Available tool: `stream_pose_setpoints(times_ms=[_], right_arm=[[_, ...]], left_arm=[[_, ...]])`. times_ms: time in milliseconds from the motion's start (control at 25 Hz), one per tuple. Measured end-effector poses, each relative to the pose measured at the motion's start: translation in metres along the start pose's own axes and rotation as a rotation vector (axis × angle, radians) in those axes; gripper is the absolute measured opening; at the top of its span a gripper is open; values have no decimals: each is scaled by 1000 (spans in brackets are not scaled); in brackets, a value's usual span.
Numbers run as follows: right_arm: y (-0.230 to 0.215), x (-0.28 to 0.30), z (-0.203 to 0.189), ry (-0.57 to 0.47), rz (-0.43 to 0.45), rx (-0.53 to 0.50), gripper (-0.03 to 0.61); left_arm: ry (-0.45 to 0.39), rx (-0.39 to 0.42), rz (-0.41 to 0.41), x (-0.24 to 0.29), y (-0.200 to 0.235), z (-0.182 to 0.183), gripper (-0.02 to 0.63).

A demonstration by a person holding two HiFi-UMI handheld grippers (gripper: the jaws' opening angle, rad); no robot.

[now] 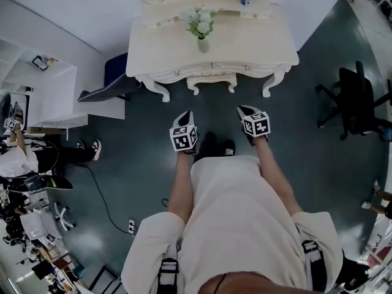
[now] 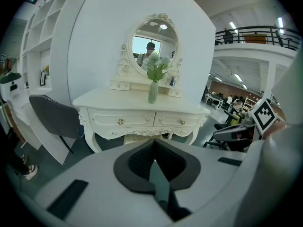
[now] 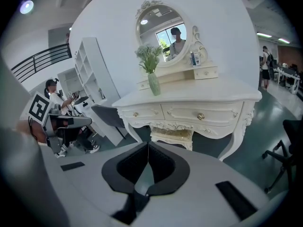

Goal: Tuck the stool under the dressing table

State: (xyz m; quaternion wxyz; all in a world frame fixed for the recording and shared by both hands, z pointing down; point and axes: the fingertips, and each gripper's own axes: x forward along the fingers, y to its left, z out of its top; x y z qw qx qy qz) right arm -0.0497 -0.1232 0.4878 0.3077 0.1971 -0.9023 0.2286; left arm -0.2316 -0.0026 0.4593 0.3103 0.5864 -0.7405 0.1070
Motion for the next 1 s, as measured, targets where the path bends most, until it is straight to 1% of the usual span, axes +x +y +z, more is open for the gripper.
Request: stream_pose_setpoints(times_ms=[200, 640, 1000], right_arm=[[-6, -4, 3, -16, -10, 18, 43], [-13, -8, -1, -25, -11, 23, 43], [-30, -15, -1, -40, -27, 59, 43]], left_arm=[[0, 11, 1, 0, -2, 2, 15], [16, 19, -3, 5, -10, -3, 15], [21, 27, -9, 9, -18, -3, 15]])
